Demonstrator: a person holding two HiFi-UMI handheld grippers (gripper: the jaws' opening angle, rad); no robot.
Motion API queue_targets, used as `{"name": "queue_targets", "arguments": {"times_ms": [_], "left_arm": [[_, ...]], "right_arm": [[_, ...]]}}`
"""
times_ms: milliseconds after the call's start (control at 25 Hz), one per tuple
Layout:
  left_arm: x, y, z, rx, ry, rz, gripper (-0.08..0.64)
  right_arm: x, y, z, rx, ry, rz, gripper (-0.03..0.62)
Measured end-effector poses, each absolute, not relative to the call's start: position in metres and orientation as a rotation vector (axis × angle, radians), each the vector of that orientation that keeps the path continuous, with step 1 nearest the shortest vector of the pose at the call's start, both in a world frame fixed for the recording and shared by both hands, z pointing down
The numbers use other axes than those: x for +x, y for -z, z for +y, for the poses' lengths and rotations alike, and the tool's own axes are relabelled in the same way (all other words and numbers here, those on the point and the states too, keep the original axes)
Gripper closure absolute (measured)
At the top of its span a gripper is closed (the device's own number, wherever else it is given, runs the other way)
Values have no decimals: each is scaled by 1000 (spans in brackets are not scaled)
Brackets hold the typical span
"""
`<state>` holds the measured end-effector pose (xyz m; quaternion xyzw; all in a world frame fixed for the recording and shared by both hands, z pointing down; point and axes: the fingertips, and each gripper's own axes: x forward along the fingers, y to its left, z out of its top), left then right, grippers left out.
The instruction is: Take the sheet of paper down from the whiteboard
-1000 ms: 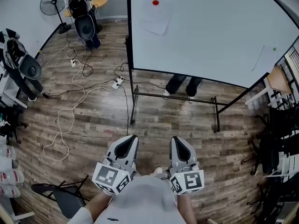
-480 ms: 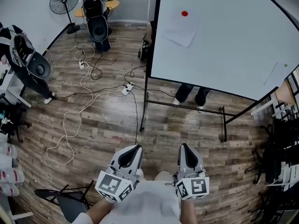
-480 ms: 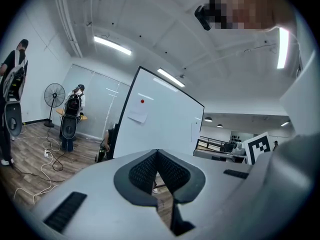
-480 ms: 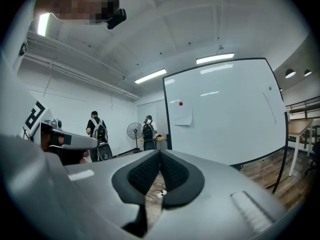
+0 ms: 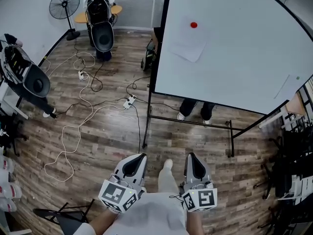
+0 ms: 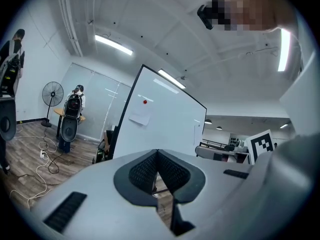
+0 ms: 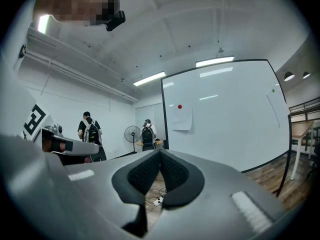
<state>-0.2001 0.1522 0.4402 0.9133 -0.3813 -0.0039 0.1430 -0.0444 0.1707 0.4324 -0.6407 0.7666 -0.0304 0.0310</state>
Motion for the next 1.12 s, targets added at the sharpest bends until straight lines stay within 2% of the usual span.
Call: {"name": "queue_targets", "arguments": {"times_ms": [800,1120], "left_arm": [[-53,-394,-67,2621,54,-1311,554],[-6,-377,-127,2629,39,-1344,554]], "right_arm": [[97,-387,-66,-1699,-8,2559,579],[122,-379,-123,-1595,17,2576,566]]}}
